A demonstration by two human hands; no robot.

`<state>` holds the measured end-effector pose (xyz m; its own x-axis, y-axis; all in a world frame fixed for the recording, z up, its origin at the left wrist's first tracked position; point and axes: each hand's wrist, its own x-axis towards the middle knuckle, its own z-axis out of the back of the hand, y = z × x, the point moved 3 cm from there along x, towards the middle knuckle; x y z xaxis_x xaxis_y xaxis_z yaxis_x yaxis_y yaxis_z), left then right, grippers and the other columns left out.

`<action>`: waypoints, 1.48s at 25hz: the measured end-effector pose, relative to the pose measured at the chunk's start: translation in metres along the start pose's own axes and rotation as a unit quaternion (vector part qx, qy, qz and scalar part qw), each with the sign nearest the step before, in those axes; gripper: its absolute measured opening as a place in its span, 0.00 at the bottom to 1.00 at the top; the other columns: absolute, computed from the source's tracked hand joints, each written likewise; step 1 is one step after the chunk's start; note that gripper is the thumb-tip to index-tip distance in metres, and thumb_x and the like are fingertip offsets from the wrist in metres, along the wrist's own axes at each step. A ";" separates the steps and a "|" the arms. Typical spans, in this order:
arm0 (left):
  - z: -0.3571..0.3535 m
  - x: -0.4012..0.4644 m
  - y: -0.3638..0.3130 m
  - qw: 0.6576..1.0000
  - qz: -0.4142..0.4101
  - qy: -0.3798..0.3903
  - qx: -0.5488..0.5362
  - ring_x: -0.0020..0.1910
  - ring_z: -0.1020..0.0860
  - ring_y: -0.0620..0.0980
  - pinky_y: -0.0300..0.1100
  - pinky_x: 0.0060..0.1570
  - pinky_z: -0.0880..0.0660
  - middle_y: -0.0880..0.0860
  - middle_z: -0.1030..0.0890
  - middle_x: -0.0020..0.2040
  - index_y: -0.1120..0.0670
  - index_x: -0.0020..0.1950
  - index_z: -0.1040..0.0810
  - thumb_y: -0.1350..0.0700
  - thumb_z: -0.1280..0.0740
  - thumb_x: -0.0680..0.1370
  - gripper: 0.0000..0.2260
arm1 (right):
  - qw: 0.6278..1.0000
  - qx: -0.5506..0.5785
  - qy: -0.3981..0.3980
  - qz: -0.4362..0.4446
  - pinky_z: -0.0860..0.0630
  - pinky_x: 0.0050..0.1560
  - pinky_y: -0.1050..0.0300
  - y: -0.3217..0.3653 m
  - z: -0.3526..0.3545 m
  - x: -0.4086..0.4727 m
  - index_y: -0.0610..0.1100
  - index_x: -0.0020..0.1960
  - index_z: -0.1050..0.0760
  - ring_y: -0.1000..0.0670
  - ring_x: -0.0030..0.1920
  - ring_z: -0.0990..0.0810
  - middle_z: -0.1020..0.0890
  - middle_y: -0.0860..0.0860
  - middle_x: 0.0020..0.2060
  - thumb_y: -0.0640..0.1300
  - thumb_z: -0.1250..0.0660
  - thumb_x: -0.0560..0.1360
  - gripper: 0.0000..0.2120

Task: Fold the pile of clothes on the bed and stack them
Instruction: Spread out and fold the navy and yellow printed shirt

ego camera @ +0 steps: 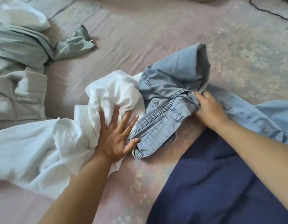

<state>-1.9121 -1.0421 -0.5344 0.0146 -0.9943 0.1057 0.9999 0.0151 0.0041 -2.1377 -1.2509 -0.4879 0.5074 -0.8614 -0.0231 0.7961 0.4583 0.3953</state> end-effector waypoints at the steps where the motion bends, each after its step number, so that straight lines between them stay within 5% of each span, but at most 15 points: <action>1: -0.001 0.001 -0.002 1.000 -0.001 0.008 -0.010 0.75 0.44 0.66 0.76 0.64 0.51 0.56 0.37 0.75 0.50 0.76 0.38 0.39 0.55 0.80 0.28 | 0.999 0.029 -0.019 -0.013 0.26 0.48 0.50 0.004 0.018 0.007 0.47 0.63 0.26 0.37 0.50 0.24 0.25 0.39 0.50 0.38 0.33 0.73 0.18; 4: 0.000 0.003 0.000 0.999 0.008 -0.007 -0.031 0.75 0.44 0.65 0.75 0.65 0.51 0.55 0.35 0.75 0.50 0.74 0.34 0.42 0.54 0.81 0.26 | 0.982 0.097 -0.135 -0.090 0.33 0.43 0.61 0.009 0.093 0.048 0.56 0.50 0.28 0.45 0.47 0.26 0.24 0.46 0.43 0.39 0.35 0.73 0.12; 6: -0.001 0.000 0.000 0.999 0.006 -0.016 -0.037 0.74 0.43 0.64 0.74 0.66 0.52 0.55 0.36 0.75 0.50 0.74 0.33 0.42 0.53 0.81 0.25 | 0.961 0.083 -0.227 -0.136 0.31 0.53 0.56 0.010 0.136 0.084 0.56 0.56 0.30 0.43 0.57 0.24 0.22 0.41 0.54 0.44 0.36 0.72 0.15; 9: -0.004 0.000 0.001 0.998 0.005 -0.036 -0.052 0.74 0.42 0.64 0.74 0.66 0.51 0.55 0.35 0.74 0.50 0.73 0.32 0.42 0.52 0.80 0.25 | 0.937 0.129 -0.290 -0.147 0.36 0.57 0.66 0.037 0.167 0.135 0.42 0.71 0.35 0.50 0.63 0.26 0.25 0.46 0.65 0.50 0.38 0.68 0.32; 12: -0.007 -0.003 -0.002 0.996 0.014 -0.047 -0.076 0.74 0.41 0.63 0.75 0.63 0.46 0.54 0.34 0.74 0.49 0.73 0.31 0.42 0.52 0.80 0.25 | 0.938 0.206 -0.265 -0.086 0.35 0.53 0.68 0.114 0.150 0.181 0.44 0.69 0.33 0.50 0.58 0.25 0.23 0.46 0.61 0.49 0.36 0.72 0.26; 16: -0.007 0.001 -0.001 0.995 -0.005 -0.080 -0.053 0.72 0.38 0.66 0.77 0.59 0.42 0.55 0.32 0.72 0.50 0.71 0.29 0.44 0.45 0.77 0.24 | 0.988 0.143 -0.051 0.002 0.30 0.53 0.53 0.213 0.063 0.198 0.50 0.69 0.34 0.38 0.58 0.26 0.29 0.40 0.63 0.49 0.32 0.73 0.26; 18: -0.006 0.002 0.000 0.994 -0.009 -0.100 -0.038 0.72 0.37 0.66 0.76 0.58 0.40 0.55 0.31 0.72 0.50 0.71 0.28 0.45 0.40 0.74 0.25 | 0.984 0.045 0.171 0.015 0.33 0.65 0.49 0.228 0.005 0.183 0.57 0.77 0.50 0.35 0.69 0.36 0.47 0.39 0.74 0.50 0.31 0.74 0.39; 20: -0.008 0.003 0.005 0.990 0.005 -0.134 -0.050 0.72 0.36 0.66 0.76 0.60 0.42 0.54 0.30 0.72 0.50 0.70 0.28 0.45 0.40 0.74 0.25 | 0.946 -0.056 0.318 0.034 0.40 0.71 0.41 0.219 -0.040 0.158 0.65 0.74 0.66 0.36 0.76 0.50 0.67 0.43 0.75 0.55 0.30 0.73 0.48; 24: -0.011 0.002 0.006 0.988 0.006 -0.148 -0.052 0.73 0.37 0.64 0.76 0.63 0.48 0.53 0.31 0.72 0.49 0.70 0.28 0.45 0.40 0.74 0.25 | 0.945 -0.075 0.302 0.101 0.50 0.72 0.33 0.204 -0.050 0.135 0.69 0.70 0.71 0.41 0.76 0.64 0.77 0.48 0.71 0.63 0.33 0.72 0.47; 27: -0.014 0.002 0.005 0.987 0.016 -0.146 -0.065 0.74 0.40 0.62 0.72 0.67 0.51 0.52 0.31 0.72 0.49 0.71 0.28 0.45 0.41 0.74 0.25 | 0.933 -0.133 0.225 0.247 0.62 0.72 0.37 0.194 -0.044 0.101 0.65 0.74 0.65 0.47 0.74 0.71 0.72 0.50 0.73 0.69 0.42 0.72 0.41; 29: -0.017 0.002 0.004 0.988 0.021 -0.145 -0.058 0.75 0.42 0.61 0.71 0.68 0.52 0.53 0.32 0.73 0.49 0.72 0.29 0.45 0.46 0.78 0.24 | 0.901 -0.151 0.264 0.309 0.62 0.74 0.43 0.173 -0.063 0.067 0.61 0.76 0.56 0.52 0.76 0.65 0.63 0.53 0.77 0.68 0.46 0.74 0.36; 31: -0.019 0.003 0.005 0.987 0.015 -0.147 -0.055 0.75 0.42 0.61 0.71 0.67 0.49 0.55 0.32 0.72 0.51 0.71 0.29 0.46 0.45 0.77 0.24 | 0.915 -0.055 0.303 0.262 0.54 0.75 0.56 0.152 -0.081 0.044 0.54 0.76 0.44 0.53 0.77 0.55 0.50 0.53 0.77 0.52 0.38 0.78 0.29; 33: -0.017 0.005 0.007 0.989 0.013 -0.138 -0.042 0.73 0.38 0.63 0.72 0.66 0.47 0.55 0.29 0.71 0.52 0.70 0.27 0.46 0.43 0.74 0.25 | 0.949 0.099 0.253 0.157 0.50 0.70 0.68 0.152 -0.083 0.037 0.49 0.72 0.33 0.52 0.76 0.44 0.39 0.50 0.75 0.33 0.36 0.75 0.27; 35: -0.014 0.006 0.006 0.990 -0.011 -0.137 -0.010 0.71 0.36 0.65 0.73 0.66 0.47 0.55 0.29 0.71 0.52 0.71 0.28 0.46 0.41 0.74 0.26 | 0.963 0.115 0.225 0.097 0.46 0.68 0.67 0.159 -0.072 0.022 0.48 0.70 0.30 0.52 0.74 0.40 0.35 0.50 0.73 0.30 0.41 0.76 0.26; 37: 0.001 -0.002 -0.007 0.987 -0.037 -0.151 0.042 0.71 0.36 0.64 0.72 0.66 0.46 0.56 0.32 0.71 0.51 0.73 0.32 0.48 0.37 0.73 0.28 | 0.967 0.031 0.230 0.103 0.45 0.69 0.61 0.154 -0.059 -0.004 0.49 0.75 0.39 0.51 0.75 0.42 0.40 0.49 0.76 0.38 0.44 0.81 0.23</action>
<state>-1.9188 -1.0403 -0.5342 -0.0738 -0.9160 0.3943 0.9940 -0.0355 0.1035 -1.9973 -1.1635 -0.4813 0.7581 -0.5577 -0.3381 0.6479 0.5844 0.4886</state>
